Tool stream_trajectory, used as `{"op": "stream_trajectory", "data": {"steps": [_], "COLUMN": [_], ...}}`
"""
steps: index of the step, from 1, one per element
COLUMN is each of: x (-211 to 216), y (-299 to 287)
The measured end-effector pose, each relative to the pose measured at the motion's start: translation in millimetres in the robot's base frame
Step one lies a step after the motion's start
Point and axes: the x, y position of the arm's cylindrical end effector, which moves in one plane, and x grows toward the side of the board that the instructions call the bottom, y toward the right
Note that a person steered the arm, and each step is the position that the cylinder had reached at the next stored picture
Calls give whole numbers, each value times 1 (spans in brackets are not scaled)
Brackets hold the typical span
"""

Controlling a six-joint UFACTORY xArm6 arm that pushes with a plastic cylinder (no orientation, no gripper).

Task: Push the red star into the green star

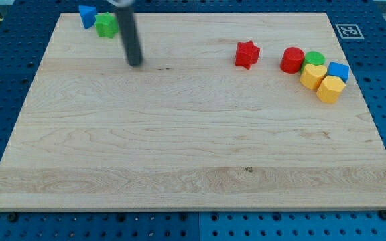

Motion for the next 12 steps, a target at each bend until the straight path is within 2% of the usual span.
{"op": "stream_trajectory", "data": {"steps": [1,2,3,4,6,7,9,12], "x": [78,135,123,93,39,23,12,-13], "y": [111,242,373,410,399,373,310,254]}}
